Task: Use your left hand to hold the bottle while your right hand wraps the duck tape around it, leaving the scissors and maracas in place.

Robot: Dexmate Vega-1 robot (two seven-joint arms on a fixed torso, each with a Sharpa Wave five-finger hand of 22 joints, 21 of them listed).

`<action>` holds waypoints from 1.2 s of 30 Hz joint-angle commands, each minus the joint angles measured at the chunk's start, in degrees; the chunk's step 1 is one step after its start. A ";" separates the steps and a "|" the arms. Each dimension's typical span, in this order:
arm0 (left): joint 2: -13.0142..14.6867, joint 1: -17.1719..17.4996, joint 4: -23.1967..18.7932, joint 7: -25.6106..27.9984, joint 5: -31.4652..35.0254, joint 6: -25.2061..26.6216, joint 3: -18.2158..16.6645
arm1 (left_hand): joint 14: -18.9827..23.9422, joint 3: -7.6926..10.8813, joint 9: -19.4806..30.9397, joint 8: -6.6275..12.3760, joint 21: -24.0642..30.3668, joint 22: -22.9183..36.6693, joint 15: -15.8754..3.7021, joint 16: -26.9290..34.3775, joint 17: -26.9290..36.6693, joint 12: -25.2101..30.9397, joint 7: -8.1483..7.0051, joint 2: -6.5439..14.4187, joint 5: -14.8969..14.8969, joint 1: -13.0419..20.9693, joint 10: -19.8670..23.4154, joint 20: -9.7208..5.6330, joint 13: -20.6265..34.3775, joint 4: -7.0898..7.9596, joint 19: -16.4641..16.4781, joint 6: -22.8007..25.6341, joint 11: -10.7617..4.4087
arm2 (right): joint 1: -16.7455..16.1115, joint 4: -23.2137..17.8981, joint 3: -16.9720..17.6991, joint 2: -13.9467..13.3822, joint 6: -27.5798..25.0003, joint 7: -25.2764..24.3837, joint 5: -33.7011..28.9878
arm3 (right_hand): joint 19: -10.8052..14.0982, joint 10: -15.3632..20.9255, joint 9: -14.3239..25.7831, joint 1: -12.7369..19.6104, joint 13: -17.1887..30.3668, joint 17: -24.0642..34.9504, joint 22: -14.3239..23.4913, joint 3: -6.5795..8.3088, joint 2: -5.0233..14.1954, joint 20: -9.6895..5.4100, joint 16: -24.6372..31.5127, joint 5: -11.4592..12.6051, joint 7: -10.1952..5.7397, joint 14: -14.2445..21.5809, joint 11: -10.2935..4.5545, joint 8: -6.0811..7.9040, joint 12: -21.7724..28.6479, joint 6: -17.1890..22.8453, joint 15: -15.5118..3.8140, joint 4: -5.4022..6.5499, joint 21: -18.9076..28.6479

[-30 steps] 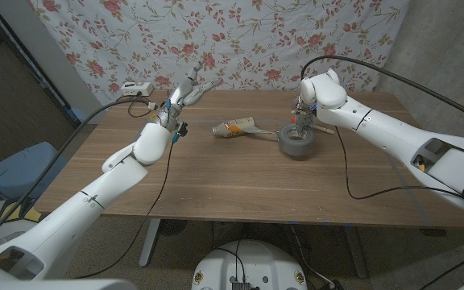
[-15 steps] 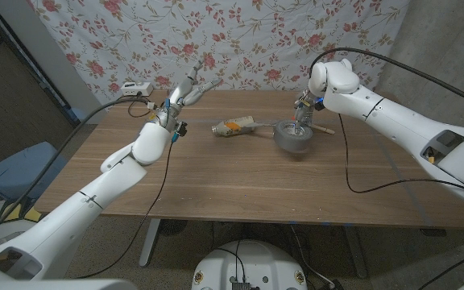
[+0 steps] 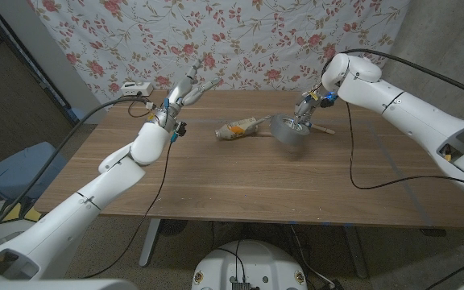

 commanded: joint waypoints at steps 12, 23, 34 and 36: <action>0.14 0.77 -1.09 0.22 0.87 0.43 -0.35 | -0.56 0.05 -0.07 0.17 -0.56 0.18 0.13 0.18 -0.11 0.39 0.05 0.52 0.24 0.10 -0.77 0.25 -0.05 -0.49 -9.06 -0.65 -0.07 | -4.10 -2.33 5.94 -5.33 3.29 -11.89 25.97 | -0.08 7.29 0.16 7.53 0.12 0.04 0.02 0.71 7.86 0.22 -0.06 0.31 -6.07 2.22 -4.89 0.27 0.34 6.64 -3.48 0.18 0.37; -0.06 0.61 -0.15 -0.10 0.35 -0.56 -0.36 | -0.58 0.00 -0.07 0.11 -0.78 0.20 0.30 0.24 -0.13 0.43 -0.04 0.57 0.23 0.03 -0.94 0.25 -0.16 -0.55 -9.14 -1.01 -0.09 | -4.54 -5.91 4.24 -7.49 4.09 -17.40 24.75 | -0.08 7.29 0.16 7.53 0.12 0.04 0.02 0.71 7.86 0.22 -0.06 0.31 -6.07 2.22 -4.89 0.27 0.34 6.64 -3.48 0.18 0.37; -0.33 -0.61 1.70 -1.28 -0.59 -1.85 0.08 | -0.47 -0.09 -0.07 0.26 -1.02 0.23 0.18 0.37 -0.14 0.68 0.19 0.62 0.22 -0.09 -0.60 0.26 -0.28 -0.59 -9.20 -0.83 -0.03 | -12.06 -17.14 5.71 -9.43 7.63 -37.94 12.30 | -0.08 7.29 0.16 7.53 0.12 0.04 0.02 0.71 7.86 0.22 -0.06 0.31 -6.07 2.22 -4.89 0.27 0.34 6.64 -3.48 0.18 0.37; -0.22 -0.83 1.97 -1.56 -0.58 -2.00 0.18 | -0.51 -0.10 -0.07 0.28 -1.07 0.24 0.09 0.37 -0.14 0.73 0.24 0.65 0.22 -0.12 -0.53 0.26 -0.31 -0.60 -9.20 -0.80 0.03 | -10.97 -18.79 3.40 -9.62 5.89 -37.61 7.21 | -0.08 7.29 0.16 7.53 0.12 0.04 0.02 0.71 7.86 0.22 -0.06 0.31 -6.07 2.22 -4.89 0.27 0.34 6.64 -3.48 0.18 0.37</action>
